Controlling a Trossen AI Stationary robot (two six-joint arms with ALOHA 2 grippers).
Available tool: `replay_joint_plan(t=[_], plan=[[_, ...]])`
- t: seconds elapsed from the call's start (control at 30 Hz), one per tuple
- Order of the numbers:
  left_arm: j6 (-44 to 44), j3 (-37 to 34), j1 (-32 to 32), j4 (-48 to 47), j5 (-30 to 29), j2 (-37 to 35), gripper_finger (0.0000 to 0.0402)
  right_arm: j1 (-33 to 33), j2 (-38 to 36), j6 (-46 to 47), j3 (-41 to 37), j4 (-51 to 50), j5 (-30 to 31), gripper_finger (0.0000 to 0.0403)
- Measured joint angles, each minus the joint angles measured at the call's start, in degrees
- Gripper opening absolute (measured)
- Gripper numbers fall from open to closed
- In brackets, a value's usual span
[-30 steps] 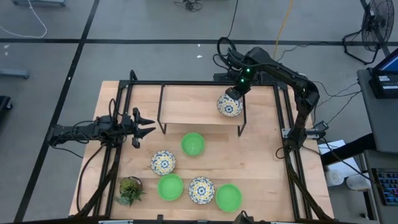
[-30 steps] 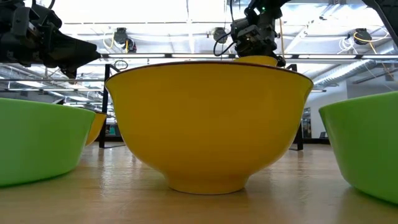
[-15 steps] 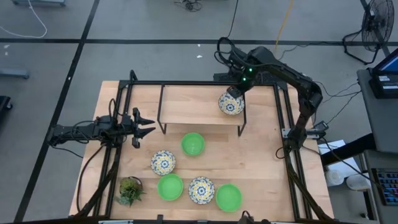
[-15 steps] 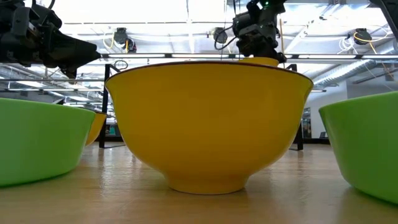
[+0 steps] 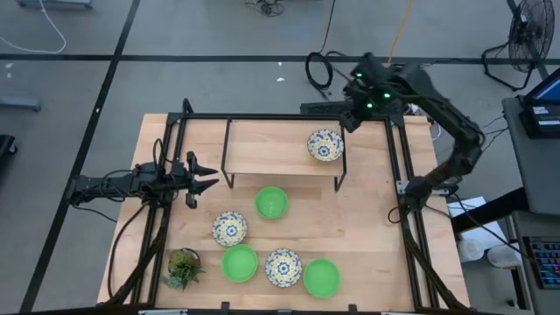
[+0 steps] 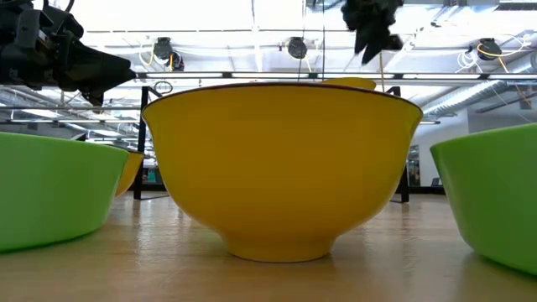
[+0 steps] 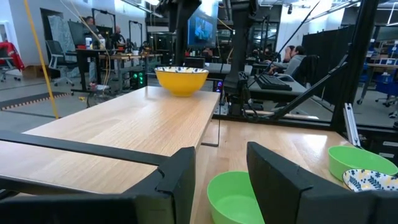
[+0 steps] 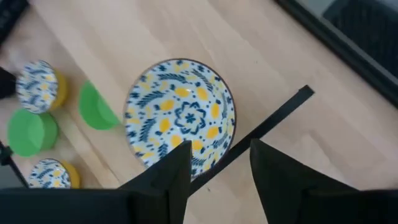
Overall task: Pick & Place Mini bowls
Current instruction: Stack the top white bowl on top of the white bowl on the shelf
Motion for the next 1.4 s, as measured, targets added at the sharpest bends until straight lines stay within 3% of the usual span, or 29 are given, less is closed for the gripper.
replay_joint_plan(t=[0.27,0.47,0.97,1.2,1.4], plan=[[0.0,0.0,0.01,0.0,-0.01,-0.02,0.0147,6.17,-10.09,-0.05,0.0,1.28,-0.02,0.015],[0.0,0.0,-0.01,0.02,-0.01,0.0,0.0147,17.64,-18.2,1.54,-4.86,9.99,-0.08,0.015],[0.0,0.0,-0.01,0.02,-0.01,-0.02,0.0147,46.42,-41.68,1.89,-59.56,68.0,-0.46,0.015],[0.0,0.0,0.0,0.02,-0.01,-0.01,0.0147,55.47,-42.96,-0.3,-81.89,101.86,-11.08,0.015],[0.0,0.0,-0.01,0.02,-0.01,-0.02,0.0147,58.46,-42.82,-2.43,-94.8,114.23,-11.95,0.0149]])
